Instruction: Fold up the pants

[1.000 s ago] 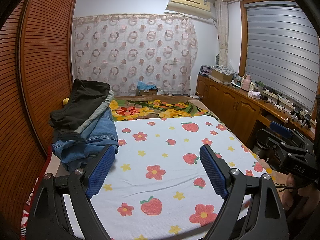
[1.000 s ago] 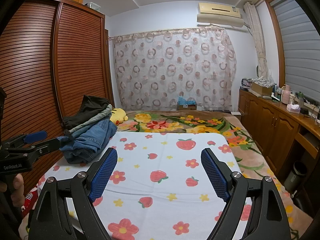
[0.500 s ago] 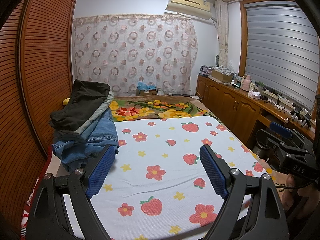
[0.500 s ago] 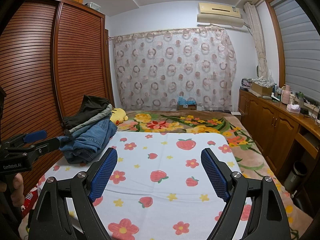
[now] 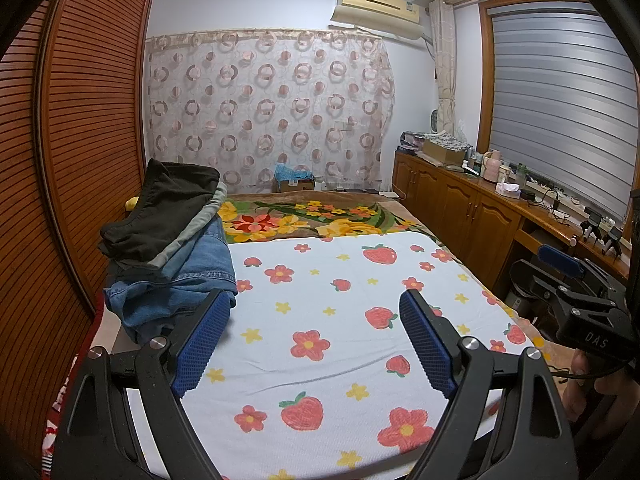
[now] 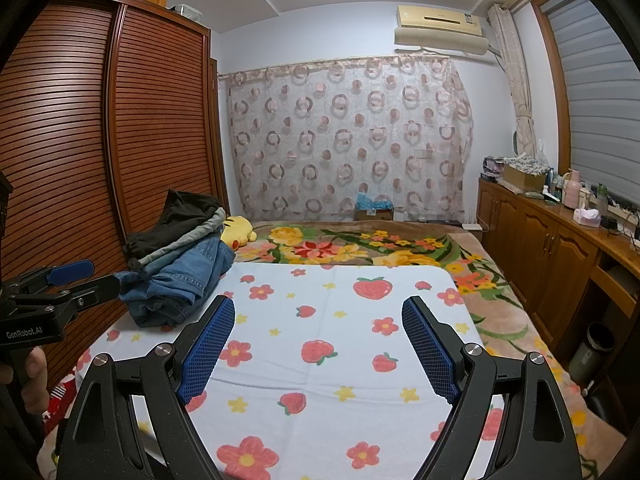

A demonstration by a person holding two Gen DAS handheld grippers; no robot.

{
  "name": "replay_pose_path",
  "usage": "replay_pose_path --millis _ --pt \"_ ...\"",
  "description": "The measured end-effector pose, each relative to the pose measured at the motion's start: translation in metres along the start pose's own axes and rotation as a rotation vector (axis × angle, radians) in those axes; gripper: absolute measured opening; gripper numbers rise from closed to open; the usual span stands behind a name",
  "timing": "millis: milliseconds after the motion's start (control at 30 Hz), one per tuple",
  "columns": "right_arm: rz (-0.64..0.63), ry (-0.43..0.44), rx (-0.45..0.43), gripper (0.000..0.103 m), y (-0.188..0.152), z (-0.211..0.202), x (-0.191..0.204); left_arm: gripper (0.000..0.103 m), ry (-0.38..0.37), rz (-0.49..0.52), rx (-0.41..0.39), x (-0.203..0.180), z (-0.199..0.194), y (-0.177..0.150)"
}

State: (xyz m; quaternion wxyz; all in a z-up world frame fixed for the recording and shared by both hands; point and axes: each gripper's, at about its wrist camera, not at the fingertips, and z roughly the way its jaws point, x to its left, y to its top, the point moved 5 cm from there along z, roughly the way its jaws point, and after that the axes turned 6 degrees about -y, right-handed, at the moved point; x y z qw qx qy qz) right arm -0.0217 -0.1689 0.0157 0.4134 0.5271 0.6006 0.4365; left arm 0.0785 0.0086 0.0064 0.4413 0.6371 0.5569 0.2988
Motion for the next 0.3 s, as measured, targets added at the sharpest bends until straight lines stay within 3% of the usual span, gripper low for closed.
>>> replay_pose_path --millis 300 --pt "0.000 0.000 -0.001 0.087 -0.0002 -0.0002 0.0002 0.087 0.000 0.000 0.000 0.0003 0.0003 -0.0004"
